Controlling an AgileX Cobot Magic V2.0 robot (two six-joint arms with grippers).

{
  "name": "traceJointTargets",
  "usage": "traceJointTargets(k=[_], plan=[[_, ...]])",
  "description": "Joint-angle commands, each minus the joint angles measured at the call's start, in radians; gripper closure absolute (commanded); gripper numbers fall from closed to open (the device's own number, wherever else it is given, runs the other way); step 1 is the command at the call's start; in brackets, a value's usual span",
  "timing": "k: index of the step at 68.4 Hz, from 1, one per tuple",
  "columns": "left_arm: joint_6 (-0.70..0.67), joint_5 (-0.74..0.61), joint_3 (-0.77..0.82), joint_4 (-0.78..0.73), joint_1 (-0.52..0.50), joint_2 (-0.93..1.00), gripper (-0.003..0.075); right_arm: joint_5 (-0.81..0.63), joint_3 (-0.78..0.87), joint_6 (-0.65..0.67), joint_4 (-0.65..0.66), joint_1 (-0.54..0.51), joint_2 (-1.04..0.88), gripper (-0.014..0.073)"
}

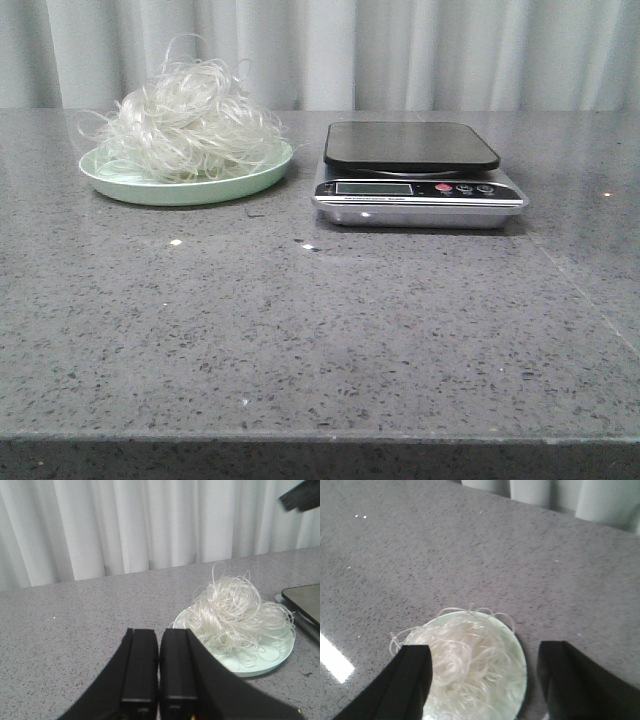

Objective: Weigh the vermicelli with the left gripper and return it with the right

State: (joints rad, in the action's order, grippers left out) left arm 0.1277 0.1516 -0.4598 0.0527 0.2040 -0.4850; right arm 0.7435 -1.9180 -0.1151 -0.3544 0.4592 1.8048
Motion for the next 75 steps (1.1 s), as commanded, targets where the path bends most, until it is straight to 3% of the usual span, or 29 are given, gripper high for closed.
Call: traceJointTargets(k=[1, 7, 11, 19, 31, 55, 75], plan=[[-0.003, -0.074, -0.028, 0.009, -0.003, -0.003, 0.0584, 0.012, -0.037, -0.008, 0.02, -0.064, -0.118, 0.0092], [-0.003, -0.074, -0.028, 0.009, -0.003, -0.003, 0.0584, 0.075, -0.037, -0.008, 0.06, -0.122, -0.167, 0.0204], [-0.003, -0.074, -0.028, 0.009, -0.003, -0.003, 0.0584, 0.121, -0.032, -0.008, 0.106, -0.174, -0.205, 0.0323], [-0.003, -0.074, -0.028, 0.009, -0.003, -0.003, 0.0584, 0.185, -0.017, -0.008, 0.192, -0.237, -0.256, 0.0452], [-0.003, -0.074, -0.028, 0.009, -0.003, -0.003, 0.0584, 0.135, 0.171, -0.008, 0.23, -0.293, -0.36, 0.0441], [-0.003, -0.074, -0.028, 0.009, -0.003, -0.003, 0.0584, -0.427, 0.952, -0.008, 0.261, -0.318, -0.821, 0.0441], [-0.003, -0.074, -0.028, 0.009, -0.003, -0.003, 0.0584, -0.78, 1.423, -0.008, 0.261, -0.318, -1.167, 0.0441]])
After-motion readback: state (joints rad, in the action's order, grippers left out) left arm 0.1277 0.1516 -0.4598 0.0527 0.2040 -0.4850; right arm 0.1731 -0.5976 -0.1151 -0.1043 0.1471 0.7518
